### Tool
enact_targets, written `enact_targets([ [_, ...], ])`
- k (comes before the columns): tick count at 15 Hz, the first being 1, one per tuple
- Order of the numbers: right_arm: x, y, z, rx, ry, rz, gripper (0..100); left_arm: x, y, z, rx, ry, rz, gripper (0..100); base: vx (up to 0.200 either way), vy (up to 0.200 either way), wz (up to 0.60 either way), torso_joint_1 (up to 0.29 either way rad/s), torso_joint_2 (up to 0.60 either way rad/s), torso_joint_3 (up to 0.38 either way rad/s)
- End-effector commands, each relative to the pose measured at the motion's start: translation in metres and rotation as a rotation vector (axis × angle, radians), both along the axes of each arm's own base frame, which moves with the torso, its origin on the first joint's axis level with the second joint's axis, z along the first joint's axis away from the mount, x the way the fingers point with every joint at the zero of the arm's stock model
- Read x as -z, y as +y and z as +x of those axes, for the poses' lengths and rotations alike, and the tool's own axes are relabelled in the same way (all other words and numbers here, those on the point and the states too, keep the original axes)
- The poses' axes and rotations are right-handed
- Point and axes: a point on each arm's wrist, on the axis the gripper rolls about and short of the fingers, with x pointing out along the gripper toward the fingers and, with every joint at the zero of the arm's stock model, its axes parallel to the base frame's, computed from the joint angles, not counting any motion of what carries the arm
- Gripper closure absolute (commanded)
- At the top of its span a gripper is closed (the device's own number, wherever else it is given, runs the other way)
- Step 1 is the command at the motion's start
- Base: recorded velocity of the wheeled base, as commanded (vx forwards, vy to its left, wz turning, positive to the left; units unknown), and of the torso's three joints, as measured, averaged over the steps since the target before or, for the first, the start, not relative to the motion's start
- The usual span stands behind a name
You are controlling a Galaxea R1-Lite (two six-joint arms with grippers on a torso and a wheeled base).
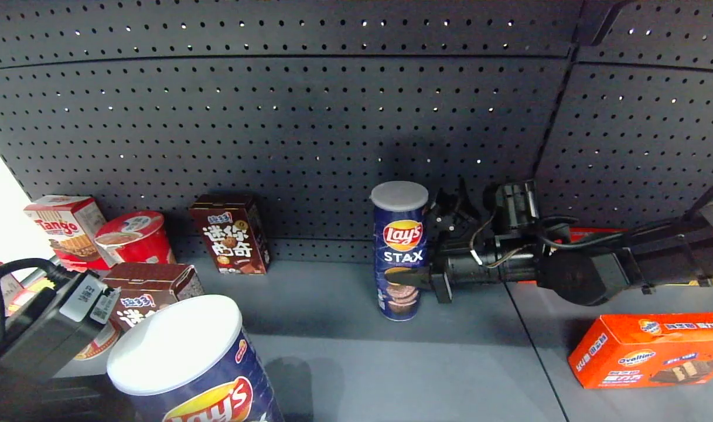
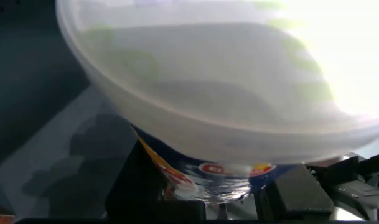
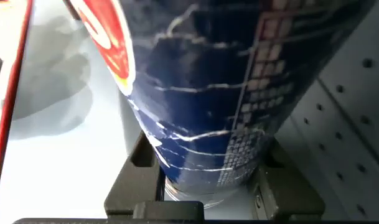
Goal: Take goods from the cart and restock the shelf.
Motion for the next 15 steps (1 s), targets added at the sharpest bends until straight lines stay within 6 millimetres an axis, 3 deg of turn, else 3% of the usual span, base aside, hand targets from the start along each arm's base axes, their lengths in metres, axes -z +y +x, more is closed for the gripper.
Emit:
enact_targets([
  [1,-0.018,-0.001,-0.030,0.006,-0.033,-0.001,100,0.003,0.001,-0.001,-0.002,0.008,0.003,100,0.000,0.000,0.00,0.000,0.00,0.000],
  [2,-0.020,-0.003,-0.054,0.008,-0.029,-0.020,100,0.002,0.002,-0.004,0.000,0.000,-0.001,100,0.000,0.000,0.00,0.000,0.00,0.000],
  [3,-0.020,-0.003,-0.054,0.008,-0.029,-0.020,100,0.002,0.002,-0.004,0.000,0.000,-0.001,100,0.000,0.000,0.00,0.000,0.00,0.000],
  [4,-0.021,-0.008,-0.081,0.008,-0.034,-0.029,100,0.001,0.002,-0.005,0.003,-0.009,-0.003,100,0.000,0.000,0.00,0.000,0.00,0.000],
  [7,-0.021,-0.017,-0.112,0.055,-0.024,0.009,100,-0.004,0.001,-0.004,0.004,-0.025,-0.009,100,0.000,0.000,0.00,0.000,0.00,0.000],
  [15,-0.004,-0.043,-0.149,0.107,-0.041,0.046,100,-0.008,0.001,-0.001,-0.006,-0.036,-0.016,100,0.000,0.000,0.00,0.000,0.00,0.000],
])
